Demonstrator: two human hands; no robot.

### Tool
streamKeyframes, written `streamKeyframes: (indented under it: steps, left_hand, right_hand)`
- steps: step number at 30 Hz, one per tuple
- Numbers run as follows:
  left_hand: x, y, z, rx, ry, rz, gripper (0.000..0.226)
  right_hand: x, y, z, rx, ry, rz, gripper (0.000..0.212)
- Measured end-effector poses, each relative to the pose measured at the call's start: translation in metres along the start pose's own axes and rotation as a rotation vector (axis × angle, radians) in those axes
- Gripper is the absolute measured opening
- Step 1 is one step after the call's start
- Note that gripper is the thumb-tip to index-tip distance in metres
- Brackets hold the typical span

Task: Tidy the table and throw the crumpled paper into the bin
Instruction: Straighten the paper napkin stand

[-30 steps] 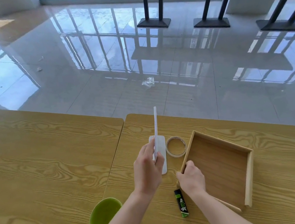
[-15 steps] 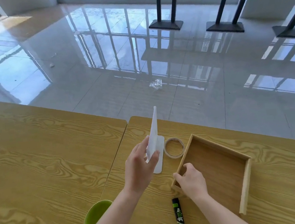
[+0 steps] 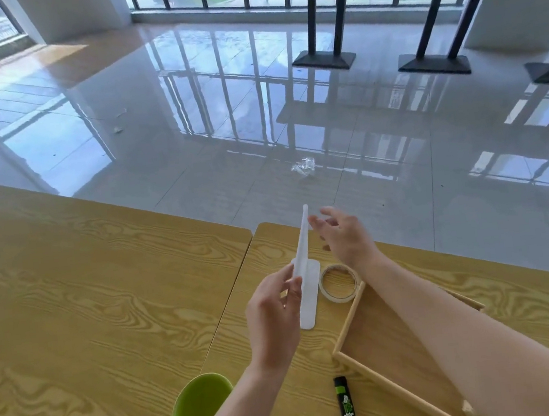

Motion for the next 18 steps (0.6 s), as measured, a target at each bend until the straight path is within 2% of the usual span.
streamKeyframes:
  steps: [3,6,8,11,15,18]
  left_hand:
    - [0.001,-0.003,0.002,0.014,0.009,0.018,0.025]
    - [0.002,-0.005,0.007,0.01,0.016,0.035,0.026]
    - [0.001,-0.006,0.009,0.02,0.0,0.026,0.026]
    - [-0.007,-0.011,0.012,0.036,-0.02,0.01,0.026]
    - [-0.022,-0.025,0.023,0.007,-0.013,-0.018,0.026]
    - [-0.036,-0.036,0.032,-0.028,0.003,-0.073,0.026]
  right_hand:
    - [0.008,-0.022,0.022,-0.002,0.139,0.043,0.074]
    - [0.019,-0.036,0.025,0.032,0.207,0.064,0.064]
    - [0.023,-0.04,0.024,0.036,0.18,0.063,0.051]
    - [0.031,-0.045,0.025,0.018,0.054,0.041,0.016]
    - [0.048,-0.054,0.038,0.042,0.005,0.033,0.029]
    - [0.064,-0.062,0.052,0.047,-0.006,0.017,0.029]
Point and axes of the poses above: each hand's wrist, its own y-axis away from the middle knuckle, its own x-axis out of the palm, z = x × y, the point moved 4 cm from there along -y, towards the middle knuckle, and after that the axes turned 7 degrees about y, right-handed, at the moved point
